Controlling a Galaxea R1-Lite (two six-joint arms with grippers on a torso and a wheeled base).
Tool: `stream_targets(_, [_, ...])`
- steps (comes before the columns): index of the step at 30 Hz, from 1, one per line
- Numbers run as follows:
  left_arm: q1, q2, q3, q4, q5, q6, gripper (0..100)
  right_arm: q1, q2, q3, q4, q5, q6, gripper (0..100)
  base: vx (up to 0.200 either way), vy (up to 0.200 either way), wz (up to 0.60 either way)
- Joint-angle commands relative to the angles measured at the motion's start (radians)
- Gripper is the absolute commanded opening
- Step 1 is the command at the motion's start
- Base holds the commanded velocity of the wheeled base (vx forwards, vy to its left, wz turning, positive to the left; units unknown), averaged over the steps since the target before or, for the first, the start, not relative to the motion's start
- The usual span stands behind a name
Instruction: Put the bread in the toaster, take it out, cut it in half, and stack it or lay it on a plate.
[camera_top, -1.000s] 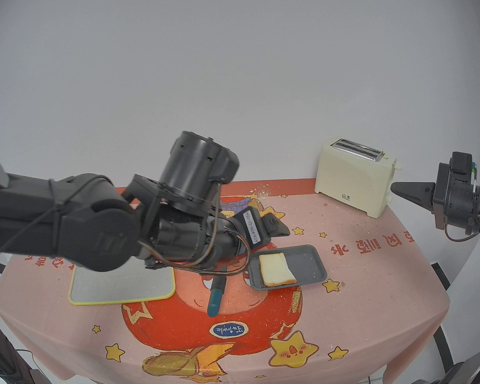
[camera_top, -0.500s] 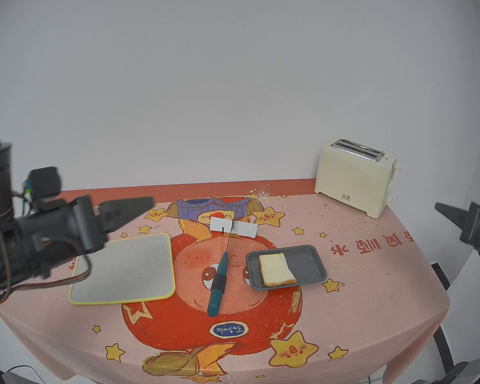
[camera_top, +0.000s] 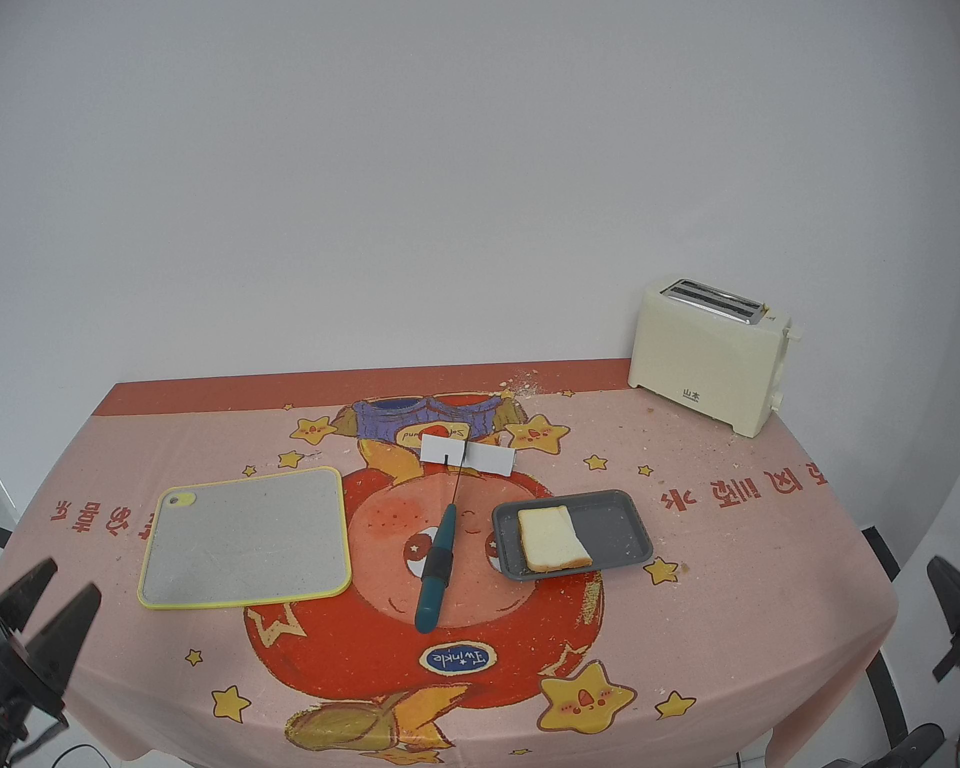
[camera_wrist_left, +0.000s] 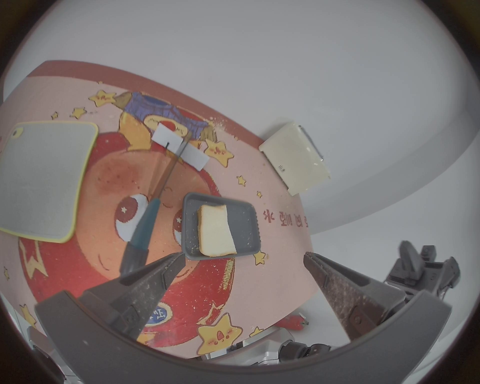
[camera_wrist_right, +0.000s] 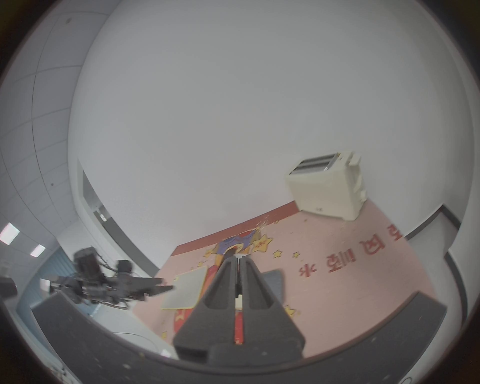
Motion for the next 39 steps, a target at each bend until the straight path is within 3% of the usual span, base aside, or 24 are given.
stream_targets(1, [0.087, -0.285, 0.203, 0.058, 0.100, 0.085, 100, -0.046, -0.341, 0.153, 0.077, -0.136, -0.048, 0, 0.000, 0.000, 0.00])
stream_targets(2, [0.110, -0.284, 0.203, 0.065, 0.103, 0.117, 100, -0.047, -0.340, 0.153, 0.079, -0.126, -0.034, 0, 0.000, 0.000, 0.00])
stream_targets(3, [0.118, -0.284, 0.203, 0.068, 0.103, 0.122, 100, -0.050, -0.338, 0.153, 0.079, -0.126, -0.034, 0, 0.000, 0.000, 0.00])
stream_targets(7, [0.193, -0.285, 0.203, 0.083, 0.128, 0.117, 100, -0.050, -0.338, 0.153, 0.079, -0.126, -0.034, 0, 0.000, 0.000, 0.00])
stream_targets(9, [0.222, -0.285, 0.203, 0.082, 0.184, 0.109, 100, -0.050, -0.338, 0.153, 0.079, -0.126, -0.034, 0, 0.000, 0.000, 0.00])
stream_targets(10, [0.230, -0.285, 0.203, 0.082, 0.215, 0.117, 100, -0.050, -0.338, 0.153, 0.079, -0.126, -0.034, 0, 0.000, 0.000, 0.00])
stream_targets(14, [0.267, -0.299, 0.203, 0.082, 0.223, 0.139, 100, -0.049, -0.338, 0.153, 0.079, -0.126, -0.034, 0, 0.000, 0.000, 0.00])
stream_targets(15, [0.283, -0.330, 0.203, 0.082, 0.215, 0.165, 100, -0.049, -0.340, 0.153, 0.079, -0.126, -0.034, 0, 0.000, 0.000, 0.00])
stream_targets(16, [0.294, -0.363, 0.203, 0.078, 0.134, 0.237, 100, -0.049, -0.338, 0.153, 0.082, -0.122, -0.037, 0, 0.000, 0.000, 0.00])
stream_targets(17, [0.294, -0.363, 0.203, 0.077, 0.103, 0.240, 100, -0.049, -0.338, 0.153, 0.082, -0.121, -0.040, 0, 0.000, 0.000, 0.00])
stream_targets(18, [0.296, -0.365, 0.200, 0.089, -0.004, 0.206, 100, -0.049, -0.338, 0.153, 0.082, -0.116, -0.048, 0, 0.000, 0.000, 0.00])
stream_targets(20, [0.303, -0.370, 0.188, 0.105, -0.083, 0.186, 100, -0.049, -0.338, 0.153, 0.082, -0.115, -0.049, 0, 0.000, 0.000, 0.00])
stream_targets(24, [0.308, -0.371, 0.174, 0.140, -0.216, 0.217, 100, -0.047, -0.340, 0.153, 0.080, -0.115, -0.054, 0, 0.000, 0.000, 0.00])
stream_targets(26, [0.311, -0.371, 0.175, 0.140, -0.213, 0.238, 100, -0.046, -0.341, 0.153, 0.079, -0.115, -0.052, 0, 0.000, 0.000, 0.00])
stream_targets(28, [0.314, -0.371, 0.180, 0.135, -0.130, 0.261, 100, -0.046, -0.341, 0.153, 0.079, -0.115, -0.051, 0, 0.000, 0.000, 0.00])
stream_targets(29, [0.317, -0.370, 0.198, 0.138, -0.058, 0.275, 100, -0.046, -0.341, 0.153, 0.079, -0.115, -0.048, 0, 0.000, 0.000, 0.00])
stream_targets(30, [0.317, -0.370, 0.203, 0.131, -0.041, 0.277, 100, -0.046, -0.341, 0.153, 0.079, -0.115, -0.048, 0, 0.000, 0.000, 0.00])
stream_targets(33, [0.316, -0.370, 0.203, 0.129, -0.107, 0.292, 100, -0.047, -0.340, 0.153, 0.079, -0.116, -0.051, 0, 0.000, 0.000, 0.00])
stream_targets(35, [0.316, -0.371, 0.203, 0.132, -0.149, 0.320, 100, -0.047, -0.340, 0.153, 0.080, -0.115, -0.055, 0, 0.000, 0.000, 0.00])
stream_targets(39, [0.316, -0.371, 0.203, 0.134, -0.153, 0.321, 100, -0.047, -0.340, 0.153, 0.082, -0.115, -0.059, 0, 0.000, 0.000, 0.00])
